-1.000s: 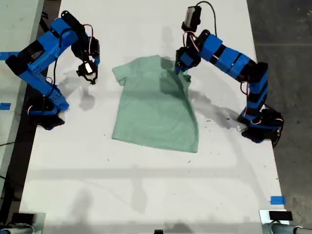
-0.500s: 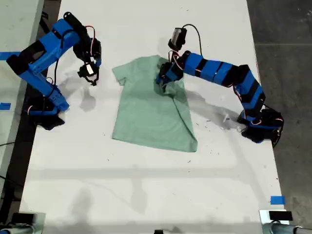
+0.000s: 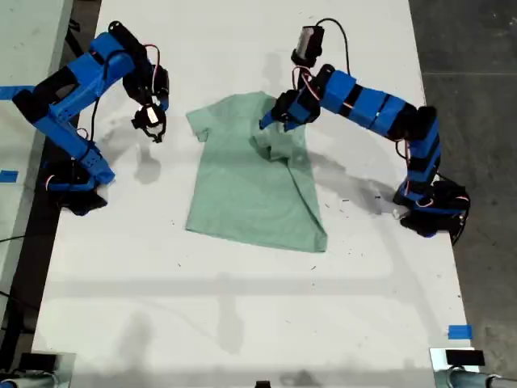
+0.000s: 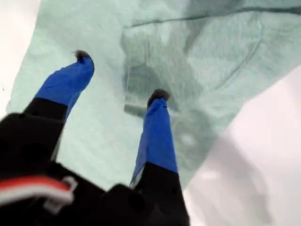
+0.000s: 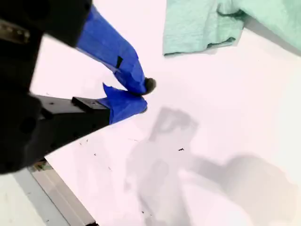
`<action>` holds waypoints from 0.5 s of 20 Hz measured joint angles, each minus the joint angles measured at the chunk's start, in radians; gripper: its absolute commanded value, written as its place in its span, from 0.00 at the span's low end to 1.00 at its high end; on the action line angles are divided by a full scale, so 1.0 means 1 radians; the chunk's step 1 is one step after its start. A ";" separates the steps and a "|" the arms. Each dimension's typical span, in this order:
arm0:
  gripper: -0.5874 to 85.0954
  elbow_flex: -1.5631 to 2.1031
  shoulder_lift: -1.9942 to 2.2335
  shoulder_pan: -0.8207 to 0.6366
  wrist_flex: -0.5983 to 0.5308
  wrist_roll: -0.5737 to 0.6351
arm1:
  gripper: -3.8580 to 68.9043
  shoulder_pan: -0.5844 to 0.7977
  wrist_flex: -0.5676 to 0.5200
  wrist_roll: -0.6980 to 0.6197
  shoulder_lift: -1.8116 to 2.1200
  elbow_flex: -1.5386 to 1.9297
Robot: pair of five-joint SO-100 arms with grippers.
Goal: Fold tshirt
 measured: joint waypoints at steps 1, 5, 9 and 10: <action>0.03 -0.032 -0.020 0.000 0.000 0.005 | 0.37 -0.002 0.034 -0.002 0.044 0.018; 0.46 -0.213 -0.167 0.000 0.040 0.008 | 0.37 -0.031 0.112 -0.005 0.144 0.061; 0.50 -0.434 -0.334 0.000 0.098 0.067 | 0.37 -0.060 0.132 0.006 0.158 0.091; 0.50 -0.457 -0.353 0.000 0.100 0.078 | 0.37 -0.063 0.135 0.008 0.164 0.103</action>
